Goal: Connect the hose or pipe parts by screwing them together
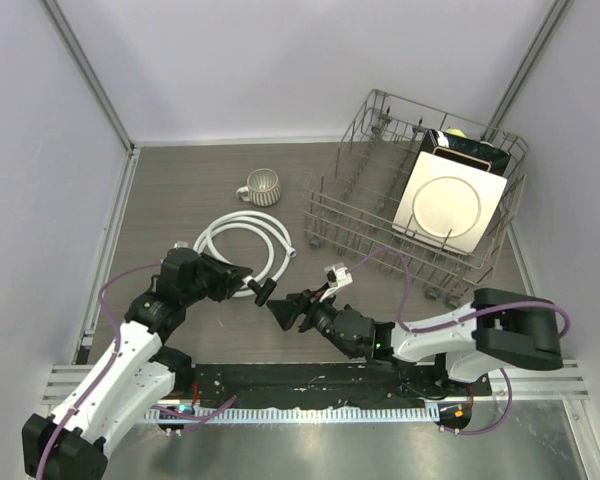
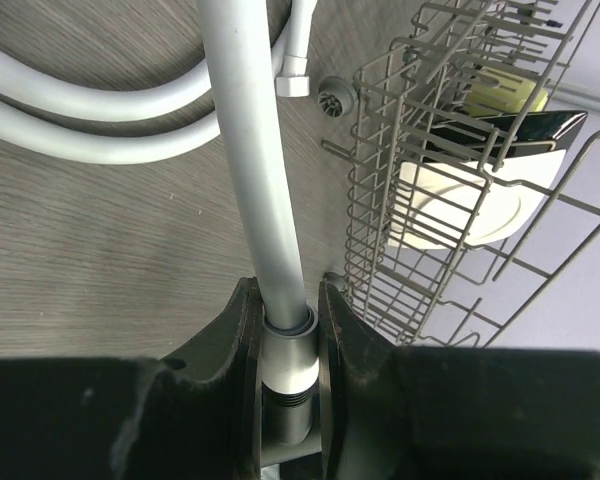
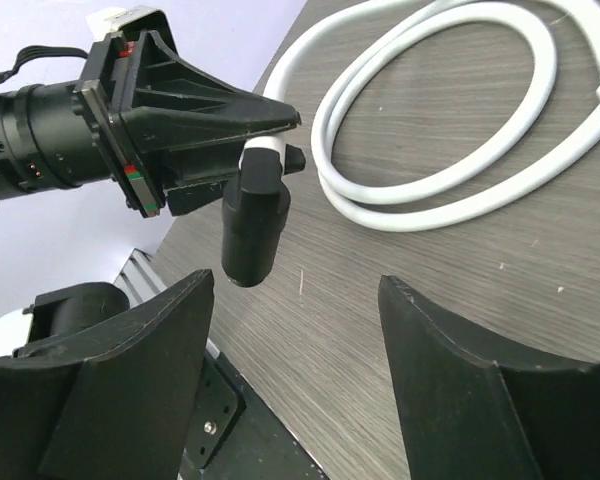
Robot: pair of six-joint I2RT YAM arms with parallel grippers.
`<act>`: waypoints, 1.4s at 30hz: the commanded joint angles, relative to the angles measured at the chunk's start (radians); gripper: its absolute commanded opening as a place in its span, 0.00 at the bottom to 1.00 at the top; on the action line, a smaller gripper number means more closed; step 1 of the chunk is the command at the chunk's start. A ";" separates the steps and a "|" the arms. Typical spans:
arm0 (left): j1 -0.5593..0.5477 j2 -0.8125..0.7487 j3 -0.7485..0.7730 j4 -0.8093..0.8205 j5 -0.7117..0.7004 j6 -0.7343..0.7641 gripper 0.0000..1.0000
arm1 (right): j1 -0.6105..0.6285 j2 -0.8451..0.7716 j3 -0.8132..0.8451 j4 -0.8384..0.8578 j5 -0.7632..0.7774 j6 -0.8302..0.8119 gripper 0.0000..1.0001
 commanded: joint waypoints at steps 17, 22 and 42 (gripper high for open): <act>-0.002 0.150 0.207 -0.156 0.111 0.225 0.00 | 0.075 -0.245 0.190 -0.527 -0.251 -1.770 0.83; -0.004 0.130 0.209 -0.167 0.116 0.214 0.00 | 0.089 -0.134 0.226 -0.448 -0.223 -1.941 0.78; -0.002 0.034 0.150 -0.037 0.122 0.120 0.00 | 0.094 0.191 0.221 0.203 0.061 -1.428 0.24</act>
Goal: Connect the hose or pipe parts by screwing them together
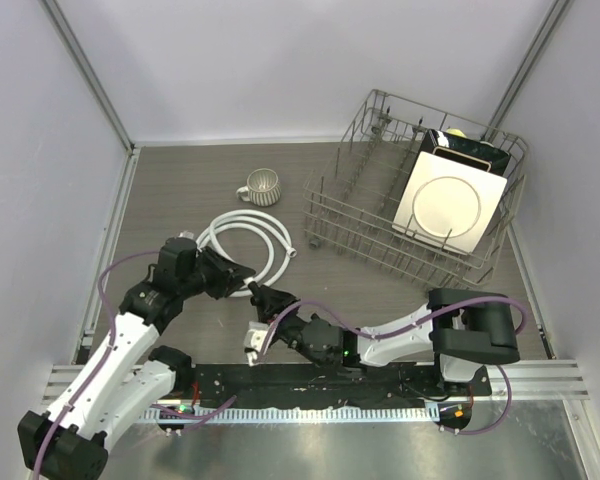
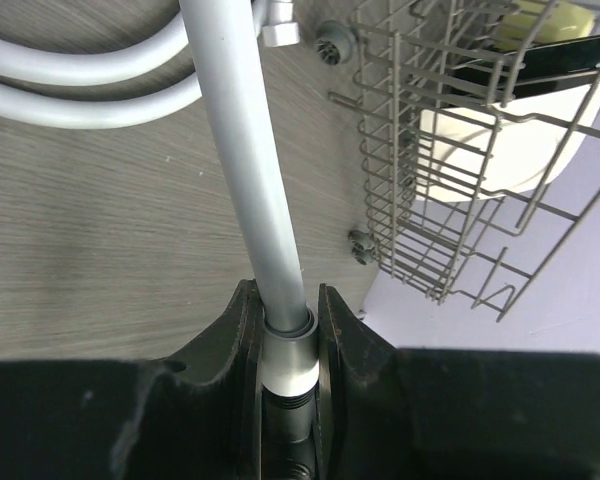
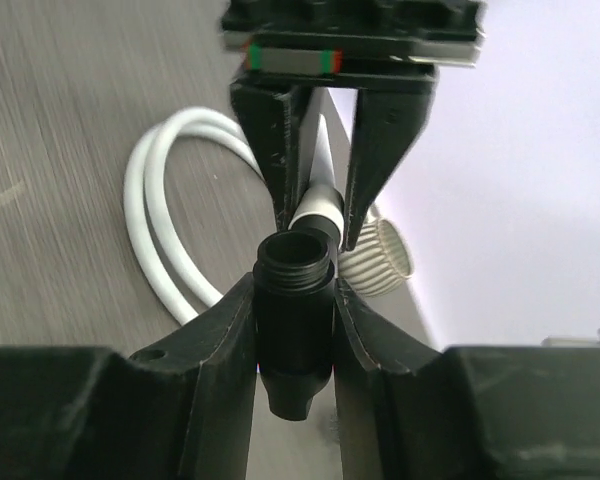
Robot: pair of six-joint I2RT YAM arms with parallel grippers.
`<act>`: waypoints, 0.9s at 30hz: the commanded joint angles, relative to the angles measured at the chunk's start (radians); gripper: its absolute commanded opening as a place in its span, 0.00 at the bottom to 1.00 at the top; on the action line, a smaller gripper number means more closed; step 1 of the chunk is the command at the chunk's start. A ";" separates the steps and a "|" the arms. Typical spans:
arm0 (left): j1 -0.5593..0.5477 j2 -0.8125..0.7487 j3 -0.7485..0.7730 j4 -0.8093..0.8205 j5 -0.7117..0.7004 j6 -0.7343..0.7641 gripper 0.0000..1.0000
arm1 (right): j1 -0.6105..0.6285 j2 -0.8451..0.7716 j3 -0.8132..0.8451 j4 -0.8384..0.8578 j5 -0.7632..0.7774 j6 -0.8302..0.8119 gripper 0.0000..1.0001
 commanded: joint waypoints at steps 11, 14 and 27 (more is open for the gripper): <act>-0.005 -0.075 -0.019 0.189 -0.032 -0.047 0.00 | -0.043 0.053 0.017 0.017 0.185 1.260 0.01; -0.003 -0.059 -0.028 0.208 -0.031 -0.045 0.00 | -0.045 0.072 -0.038 0.160 0.180 1.395 0.01; -0.005 -0.055 -0.002 0.104 -0.124 0.035 0.00 | -0.048 0.067 -0.155 0.374 0.166 1.802 0.46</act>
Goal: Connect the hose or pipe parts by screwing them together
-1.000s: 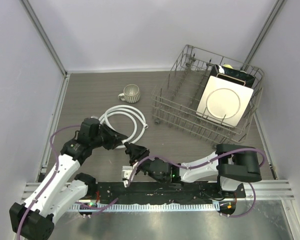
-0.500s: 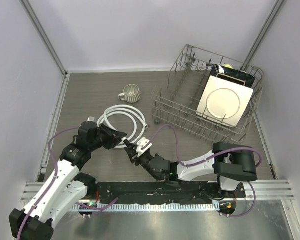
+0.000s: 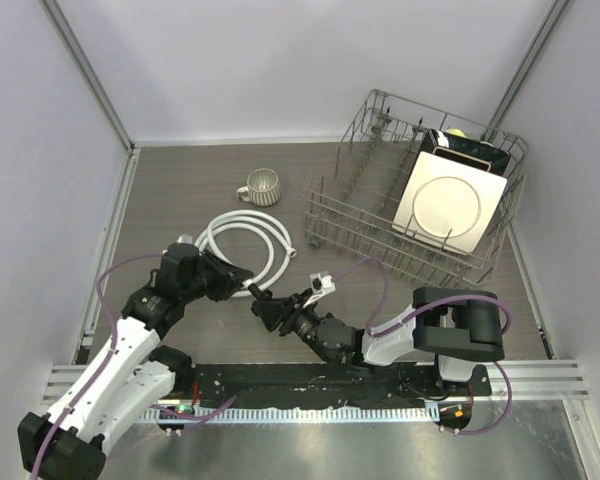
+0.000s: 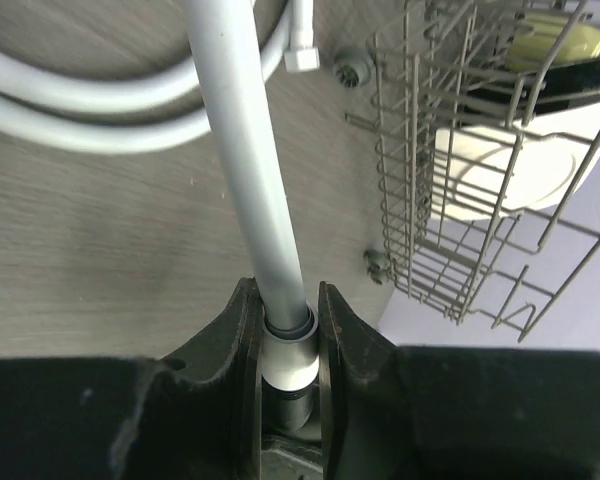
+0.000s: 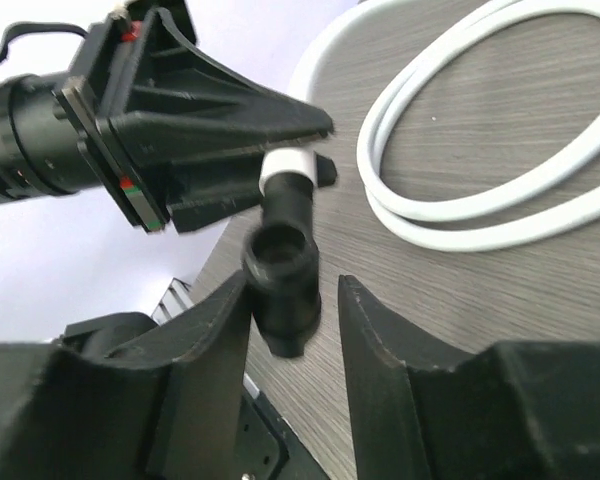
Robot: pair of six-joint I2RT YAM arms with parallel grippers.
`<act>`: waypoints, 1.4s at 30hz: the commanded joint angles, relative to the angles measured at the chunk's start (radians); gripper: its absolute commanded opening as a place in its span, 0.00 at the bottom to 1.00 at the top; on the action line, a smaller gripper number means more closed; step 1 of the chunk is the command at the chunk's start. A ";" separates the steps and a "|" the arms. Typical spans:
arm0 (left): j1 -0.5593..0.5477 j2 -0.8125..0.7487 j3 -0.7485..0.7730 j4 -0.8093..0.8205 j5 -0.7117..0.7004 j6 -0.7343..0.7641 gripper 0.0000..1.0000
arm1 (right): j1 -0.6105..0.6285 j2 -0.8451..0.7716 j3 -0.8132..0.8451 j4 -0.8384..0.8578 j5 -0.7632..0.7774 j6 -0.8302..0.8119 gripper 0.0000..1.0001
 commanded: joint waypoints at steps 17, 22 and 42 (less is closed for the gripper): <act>0.015 0.096 0.158 -0.081 -0.034 0.157 0.00 | 0.053 -0.444 -0.007 -0.523 -0.102 -1.073 0.86; 0.017 0.122 0.180 -0.103 0.001 0.164 0.00 | 0.084 -0.436 0.012 -0.547 -0.174 -1.648 0.93; 0.015 0.145 0.200 -0.115 0.116 0.152 0.00 | 0.087 -0.058 0.216 -0.384 -0.141 -2.055 0.85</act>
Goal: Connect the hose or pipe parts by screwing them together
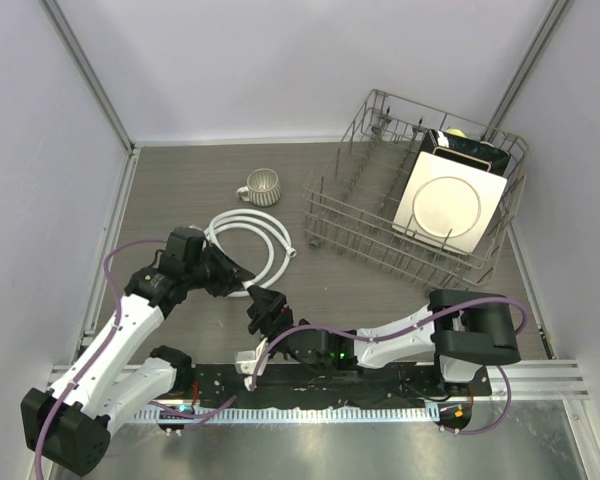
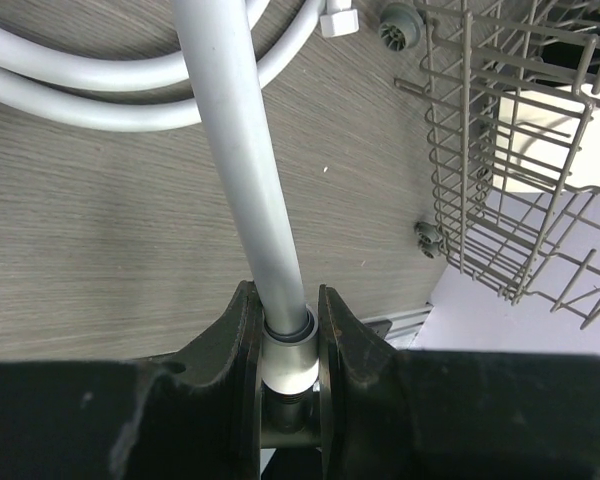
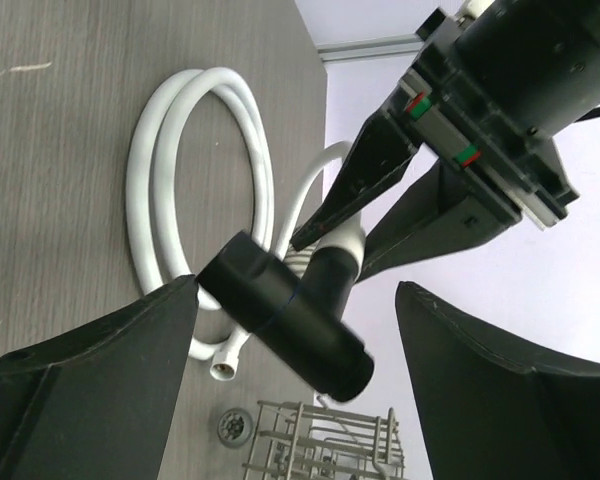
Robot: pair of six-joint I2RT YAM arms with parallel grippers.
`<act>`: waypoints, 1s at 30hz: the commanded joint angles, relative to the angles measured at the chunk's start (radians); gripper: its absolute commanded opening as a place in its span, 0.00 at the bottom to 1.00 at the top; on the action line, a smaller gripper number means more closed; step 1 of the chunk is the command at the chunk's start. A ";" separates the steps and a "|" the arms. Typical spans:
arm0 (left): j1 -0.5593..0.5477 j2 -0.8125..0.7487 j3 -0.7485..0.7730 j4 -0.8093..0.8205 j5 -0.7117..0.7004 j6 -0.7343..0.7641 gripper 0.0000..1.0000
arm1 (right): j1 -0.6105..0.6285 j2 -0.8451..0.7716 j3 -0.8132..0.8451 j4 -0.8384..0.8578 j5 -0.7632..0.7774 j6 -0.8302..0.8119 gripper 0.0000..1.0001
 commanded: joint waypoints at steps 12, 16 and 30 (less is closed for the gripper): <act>0.000 -0.097 -0.002 0.137 0.079 -0.103 0.00 | 0.028 0.122 0.085 0.438 0.290 0.487 0.21; 0.002 -0.178 -0.030 0.198 0.014 -0.134 0.00 | 0.027 0.128 0.079 0.503 0.388 0.809 0.08; 0.000 -0.283 -0.126 0.290 -0.070 -0.169 0.00 | 0.022 0.017 -0.045 0.459 0.461 1.822 0.05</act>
